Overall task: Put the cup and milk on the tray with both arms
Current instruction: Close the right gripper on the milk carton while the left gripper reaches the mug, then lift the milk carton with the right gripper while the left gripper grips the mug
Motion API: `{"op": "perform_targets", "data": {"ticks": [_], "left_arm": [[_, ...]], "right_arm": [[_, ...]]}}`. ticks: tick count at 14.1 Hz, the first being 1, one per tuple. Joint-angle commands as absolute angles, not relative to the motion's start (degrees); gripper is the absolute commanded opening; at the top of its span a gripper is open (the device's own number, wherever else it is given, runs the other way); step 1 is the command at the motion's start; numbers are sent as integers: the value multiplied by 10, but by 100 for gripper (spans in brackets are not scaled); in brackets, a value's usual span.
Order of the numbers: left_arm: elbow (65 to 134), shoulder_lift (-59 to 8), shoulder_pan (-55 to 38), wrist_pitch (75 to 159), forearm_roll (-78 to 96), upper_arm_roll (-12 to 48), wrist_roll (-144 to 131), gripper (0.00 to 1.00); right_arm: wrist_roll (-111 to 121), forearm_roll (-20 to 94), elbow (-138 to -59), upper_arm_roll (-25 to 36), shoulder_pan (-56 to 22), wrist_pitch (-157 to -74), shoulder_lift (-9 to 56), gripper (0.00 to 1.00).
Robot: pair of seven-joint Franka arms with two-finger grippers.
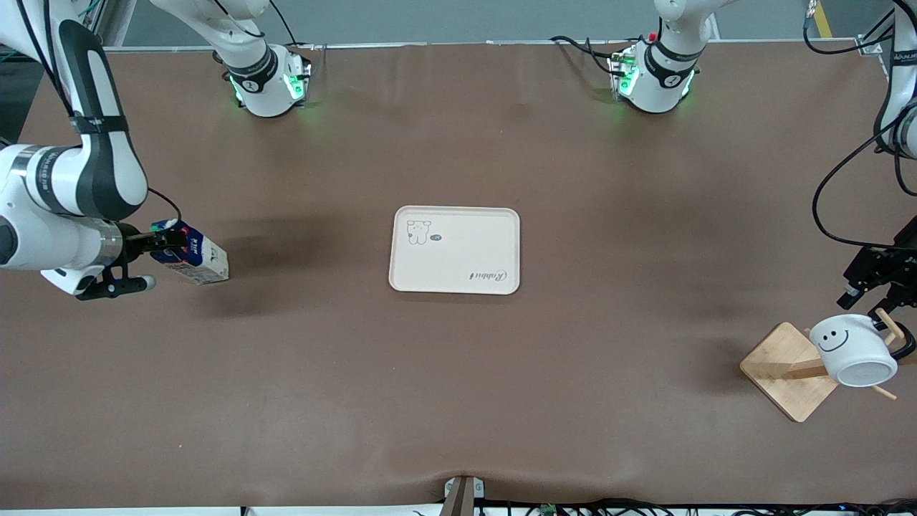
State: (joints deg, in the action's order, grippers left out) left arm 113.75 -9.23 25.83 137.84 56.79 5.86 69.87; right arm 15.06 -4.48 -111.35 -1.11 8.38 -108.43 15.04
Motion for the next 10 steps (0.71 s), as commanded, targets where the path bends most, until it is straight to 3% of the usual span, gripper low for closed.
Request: {"op": "perform_targets", "data": {"ticks": [1, 2, 6, 10], "left_arm": [[1141, -69, 275, 1331, 577, 57, 683, 64], [1143, -62, 275, 1327, 576, 57, 673, 64], [1145, -55, 291, 1298, 531, 57, 626, 64], [1136, -55, 309, 1291, 477, 57, 625, 64]], "right_arm": [[163, -26, -1150, -14, 88, -1092, 120, 24], [163, -25, -1147, -14, 87, -1066, 120, 0], [159, -18, -1127, -15, 84, -1044, 119, 0], [146, -18, -1043, -17, 58, -976, 120, 0]]}}
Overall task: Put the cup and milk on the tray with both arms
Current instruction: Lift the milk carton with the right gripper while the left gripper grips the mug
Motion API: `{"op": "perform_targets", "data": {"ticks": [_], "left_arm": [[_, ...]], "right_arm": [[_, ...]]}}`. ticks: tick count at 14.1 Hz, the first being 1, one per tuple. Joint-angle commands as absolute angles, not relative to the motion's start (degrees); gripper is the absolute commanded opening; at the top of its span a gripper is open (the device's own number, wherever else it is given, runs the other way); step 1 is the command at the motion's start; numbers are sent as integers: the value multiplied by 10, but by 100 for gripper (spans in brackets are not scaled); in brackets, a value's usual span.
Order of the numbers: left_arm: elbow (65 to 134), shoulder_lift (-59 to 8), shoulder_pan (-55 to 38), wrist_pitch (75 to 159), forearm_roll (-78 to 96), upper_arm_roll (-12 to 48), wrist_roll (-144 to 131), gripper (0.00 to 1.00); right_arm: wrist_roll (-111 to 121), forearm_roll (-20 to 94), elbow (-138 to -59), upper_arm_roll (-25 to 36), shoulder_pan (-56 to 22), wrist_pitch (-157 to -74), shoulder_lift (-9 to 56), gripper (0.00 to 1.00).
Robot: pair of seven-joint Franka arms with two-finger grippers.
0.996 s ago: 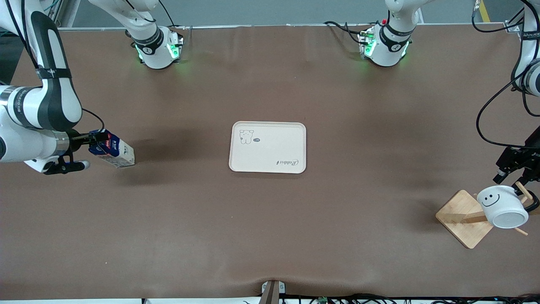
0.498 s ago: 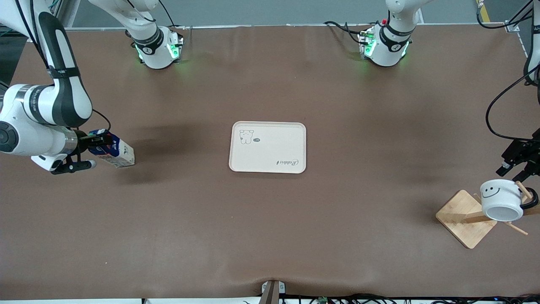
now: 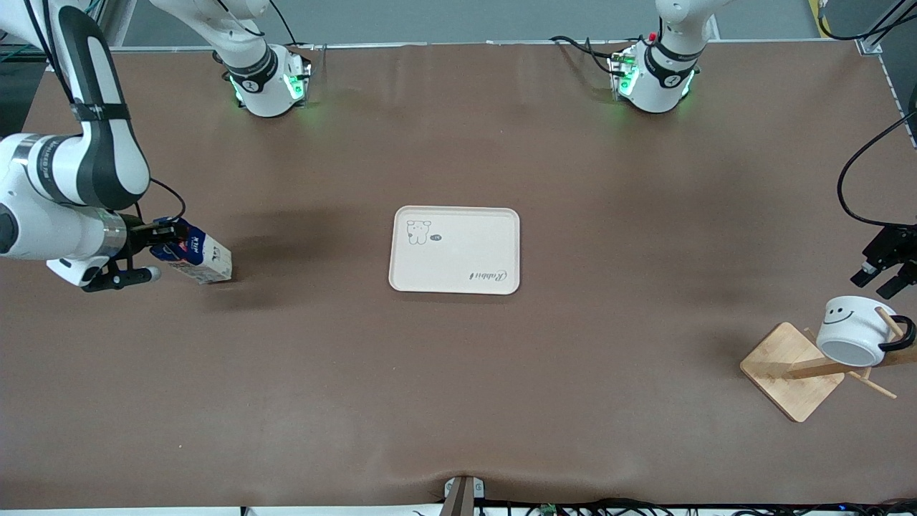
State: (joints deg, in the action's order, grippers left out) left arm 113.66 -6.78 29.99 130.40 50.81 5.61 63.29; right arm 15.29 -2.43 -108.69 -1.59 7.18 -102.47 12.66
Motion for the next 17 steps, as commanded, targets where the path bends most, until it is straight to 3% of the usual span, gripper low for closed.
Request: {"op": "perform_targets", "data": {"ticks": [1, 5, 13, 17], "left_arm": [[1129, -54, 316, 1287, 461, 57, 618, 64], [1119, -63, 330, 1254, 449, 59, 606, 65], [1099, -110, 326, 1288, 461, 66, 616, 66], [1081, -126, 318, 1305, 489, 76, 617, 66]], "right_arm": [[131, -18, -1019, -17, 51, -943, 120, 0], [80, -18, -924, -32, 34, -824, 127, 0], [36, -9, -843, -56, 39, -809, 135, 0], [28, 76, -822, -54, 43, -789, 137, 0]]}}
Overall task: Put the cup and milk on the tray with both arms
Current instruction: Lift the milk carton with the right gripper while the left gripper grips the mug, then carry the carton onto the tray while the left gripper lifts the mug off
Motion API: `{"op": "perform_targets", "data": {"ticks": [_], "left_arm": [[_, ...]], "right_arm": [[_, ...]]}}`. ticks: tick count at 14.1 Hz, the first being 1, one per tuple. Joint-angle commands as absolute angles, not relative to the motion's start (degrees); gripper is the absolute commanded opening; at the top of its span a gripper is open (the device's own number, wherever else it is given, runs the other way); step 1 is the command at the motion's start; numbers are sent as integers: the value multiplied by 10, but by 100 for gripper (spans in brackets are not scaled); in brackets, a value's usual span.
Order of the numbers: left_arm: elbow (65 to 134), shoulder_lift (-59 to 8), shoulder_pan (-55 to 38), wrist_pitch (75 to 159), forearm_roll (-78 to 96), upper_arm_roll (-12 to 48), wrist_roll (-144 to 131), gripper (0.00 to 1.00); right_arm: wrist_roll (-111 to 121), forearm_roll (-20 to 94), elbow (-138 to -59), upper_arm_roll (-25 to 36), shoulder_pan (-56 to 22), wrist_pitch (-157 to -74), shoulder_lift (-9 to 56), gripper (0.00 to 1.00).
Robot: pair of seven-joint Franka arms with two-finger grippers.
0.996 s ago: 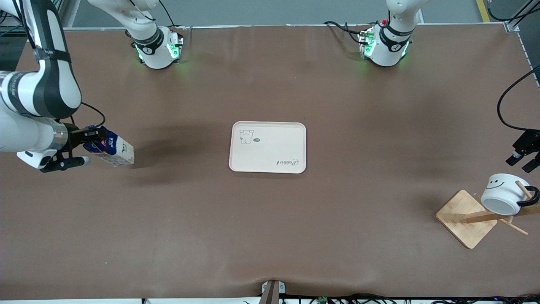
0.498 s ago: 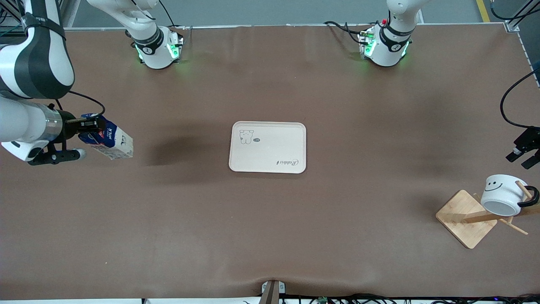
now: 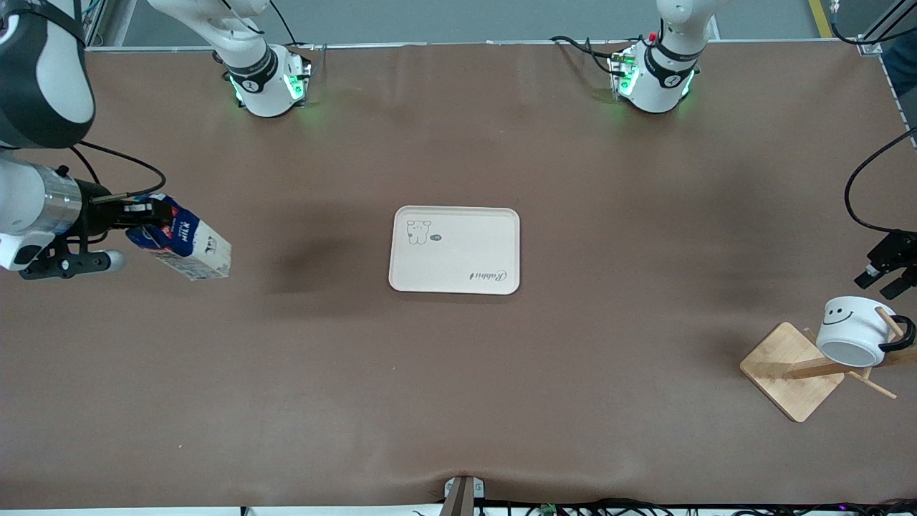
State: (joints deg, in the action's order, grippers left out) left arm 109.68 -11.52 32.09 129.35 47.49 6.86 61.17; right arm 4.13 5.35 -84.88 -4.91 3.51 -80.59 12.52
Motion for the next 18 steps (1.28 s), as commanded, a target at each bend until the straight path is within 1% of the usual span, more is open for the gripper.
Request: {"op": "perform_targets", "data": {"ticks": [1, 5, 8, 10, 11, 13, 14, 16, 18], "left_arm": [[1079, -126, 316, 1311, 496, 82, 617, 65], [1070, -126, 309, 1314, 512, 83, 616, 63], [1064, -125, 303, 1314, 511, 85, 609, 59], [1061, -125, 303, 1314, 512, 94, 607, 54], [1060, -126, 303, 1314, 512, 94, 607, 53], [1060, -133, 302, 1316, 512, 94, 607, 43], [1060, -133, 302, 1316, 512, 94, 608, 40], [1060, -134, 300, 1317, 511, 94, 608, 40], [1060, -136, 300, 1321, 511, 94, 608, 40]], "right_arm": [[13, 78, -819, -54, 42, -788, 139, 0], [-27, 83, -807, -55, 26, -788, 141, 0], [-63, 85, -807, -55, -3, -785, 141, 0], [-100, 88, -807, -56, -31, -785, 141, 0], [-116, 89, -807, -56, -44, -786, 141, 0], [-148, 115, -808, -56, -61, -787, 142, 0], [-181, 139, -810, -55, -75, -789, 143, 0], [-207, 141, -810, -55, -134, -802, 164, 0], [-212, 134, -812, -54, -185, -839, 197, 0]]}}
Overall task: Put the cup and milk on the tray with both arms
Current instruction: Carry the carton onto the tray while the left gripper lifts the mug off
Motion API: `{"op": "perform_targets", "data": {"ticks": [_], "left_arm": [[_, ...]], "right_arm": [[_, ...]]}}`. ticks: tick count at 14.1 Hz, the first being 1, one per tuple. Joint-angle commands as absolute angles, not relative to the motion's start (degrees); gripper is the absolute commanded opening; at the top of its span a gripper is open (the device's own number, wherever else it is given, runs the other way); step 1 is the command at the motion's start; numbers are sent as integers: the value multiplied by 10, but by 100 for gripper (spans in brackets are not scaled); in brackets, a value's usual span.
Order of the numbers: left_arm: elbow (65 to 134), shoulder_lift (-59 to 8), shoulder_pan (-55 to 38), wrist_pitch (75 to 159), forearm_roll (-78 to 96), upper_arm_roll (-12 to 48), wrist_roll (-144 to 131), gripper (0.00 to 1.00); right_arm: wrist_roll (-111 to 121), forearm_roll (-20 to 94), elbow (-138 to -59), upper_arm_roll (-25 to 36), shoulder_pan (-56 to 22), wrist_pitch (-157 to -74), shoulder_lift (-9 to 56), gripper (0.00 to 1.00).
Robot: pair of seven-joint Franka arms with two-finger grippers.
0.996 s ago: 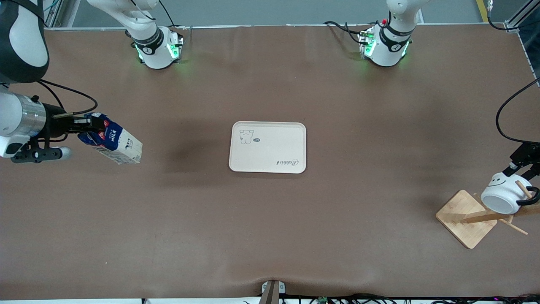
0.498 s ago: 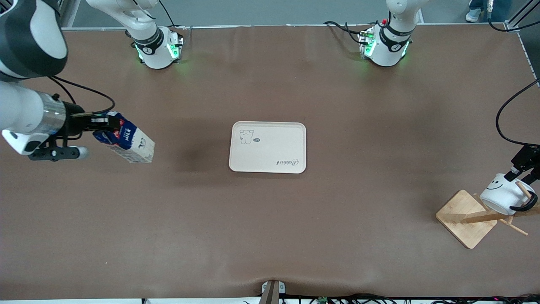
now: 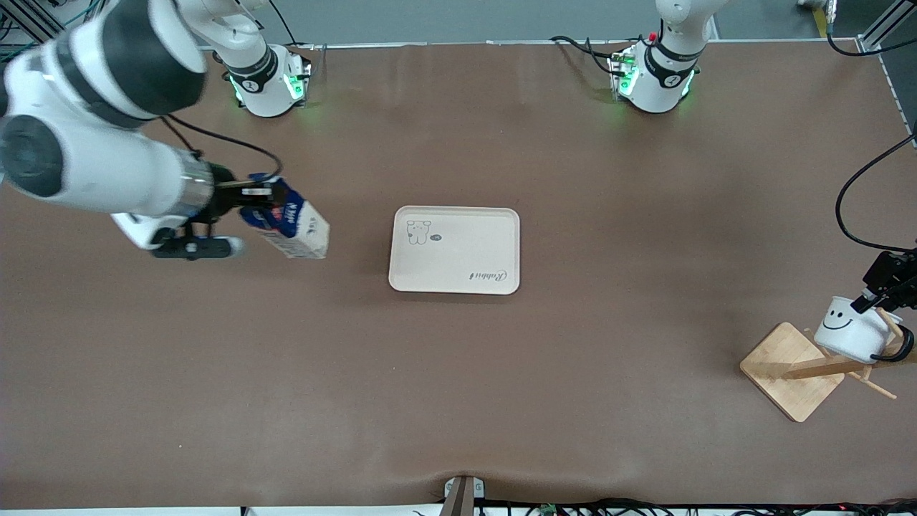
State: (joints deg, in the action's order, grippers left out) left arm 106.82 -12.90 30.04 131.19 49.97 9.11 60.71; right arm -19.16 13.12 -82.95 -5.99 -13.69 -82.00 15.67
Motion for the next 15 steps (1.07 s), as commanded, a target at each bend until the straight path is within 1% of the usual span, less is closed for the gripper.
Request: {"op": "perform_targets", "data": {"ticks": [1, 2, 5, 6, 9, 12, 15], "left_arm": [[1060, -137, 300, 1323, 511, 95, 608, 40], [1060, -139, 300, 1323, 512, 95, 608, 39], [1060, -145, 300, 1323, 512, 95, 608, 17], [1061, -145, 300, 1323, 512, 95, 608, 12], [1062, -142, 299, 1322, 511, 96, 608, 0], [1063, -134, 294, 1321, 504, 106, 608, 0], [1084, -106, 294, 1318, 481, 107, 589, 0]], "right_arm": [[-225, 133, -812, -54, -207, -856, 212, 0], [-253, 134, -811, -54, -223, -868, 226, 0], [-272, 140, -811, -54, -264, -900, 261, 0], [-273, 139, -811, -54, -273, -906, 275, 0], [-290, 137, -812, -54, -293, -963, 317, 0], [-285, 115, -813, -53, -312, -966, 326, 0], [-287, 108, -814, -53, -319, -966, 337, 0]]}}
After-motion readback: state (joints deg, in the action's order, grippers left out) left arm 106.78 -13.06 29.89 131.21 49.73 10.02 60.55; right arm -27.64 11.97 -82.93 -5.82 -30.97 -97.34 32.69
